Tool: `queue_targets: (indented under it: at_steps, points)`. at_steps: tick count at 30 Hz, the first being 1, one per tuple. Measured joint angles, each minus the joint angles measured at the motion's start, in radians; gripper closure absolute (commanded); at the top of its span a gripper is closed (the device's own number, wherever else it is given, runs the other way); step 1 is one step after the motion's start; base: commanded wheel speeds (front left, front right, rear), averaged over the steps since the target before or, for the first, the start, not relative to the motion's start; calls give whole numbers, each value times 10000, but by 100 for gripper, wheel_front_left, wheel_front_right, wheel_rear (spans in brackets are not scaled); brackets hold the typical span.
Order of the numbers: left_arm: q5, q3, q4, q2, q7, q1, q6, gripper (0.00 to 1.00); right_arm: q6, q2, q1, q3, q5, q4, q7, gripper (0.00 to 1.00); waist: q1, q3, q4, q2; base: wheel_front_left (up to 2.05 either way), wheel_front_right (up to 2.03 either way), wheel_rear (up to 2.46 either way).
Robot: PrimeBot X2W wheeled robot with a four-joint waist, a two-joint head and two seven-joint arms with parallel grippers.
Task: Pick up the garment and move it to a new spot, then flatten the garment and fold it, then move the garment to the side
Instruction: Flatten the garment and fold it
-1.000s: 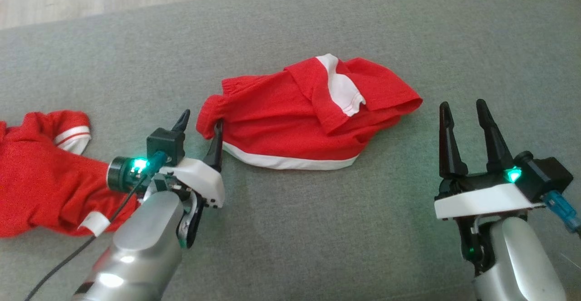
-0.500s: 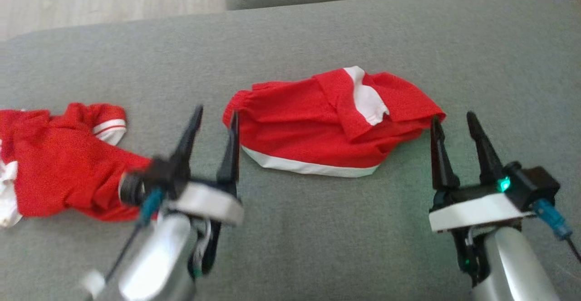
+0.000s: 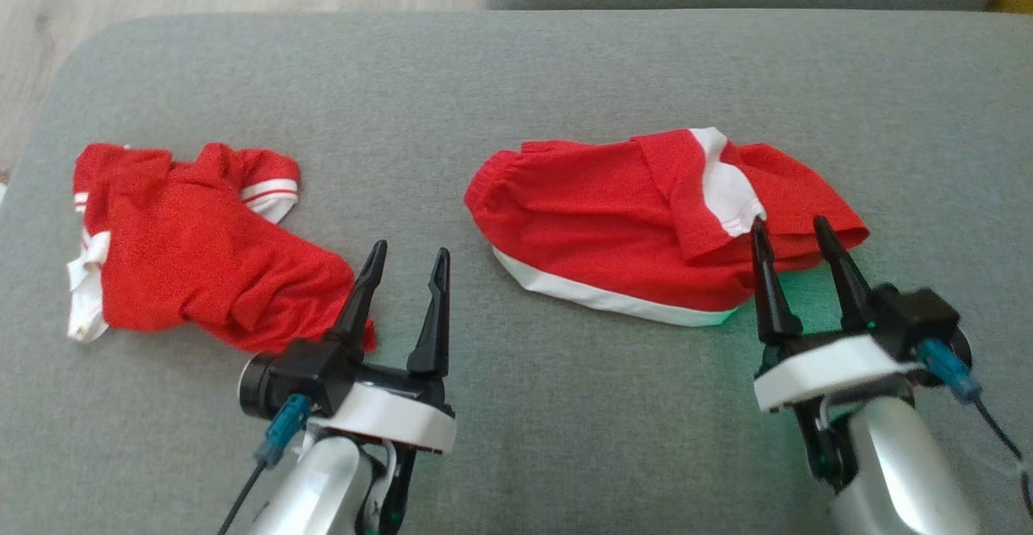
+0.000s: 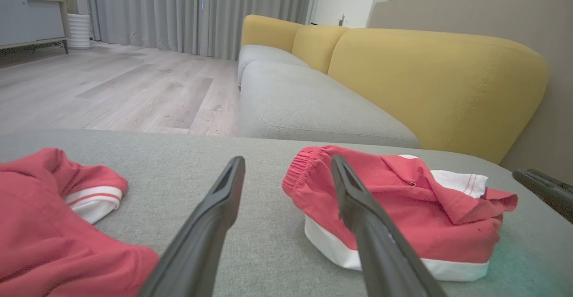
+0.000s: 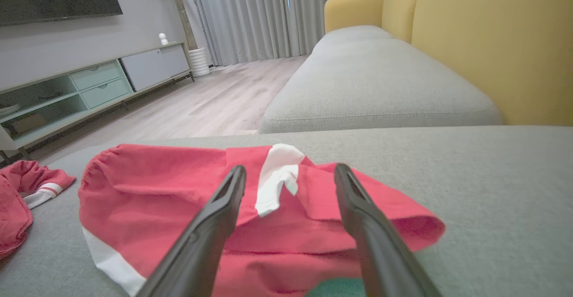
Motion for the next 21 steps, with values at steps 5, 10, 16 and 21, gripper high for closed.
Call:
queue_targets:
  at_steps: [5, 10, 16, 21]
  points:
    - [111, 209, 58, -121, 0, 15, -153, 0, 0, -4, -893, -94, -155, 1160, 291, 0, 0, 81, 311, 0, 0, 0, 0]
    - [228, 226, 144, -336, 0, 16, -247, 0, 0, -12, -1624, -242, 52, 2571, 719, 100, 2, 258, 507, 0, 0, 0, 0]
    - [268, 297, 265, -416, 0, 13, -334, 0, 0, -12, -2391, -324, -174, 3243, 523, 100, 1, 338, 524, 0, 0, 0, 0]
    - [270, 385, 290, -550, 0, 6, -499, 0, 0, -474, -3412, -734, -445, 3229, 458, 100, 2, 387, 587, 0, 0, 0, 0]
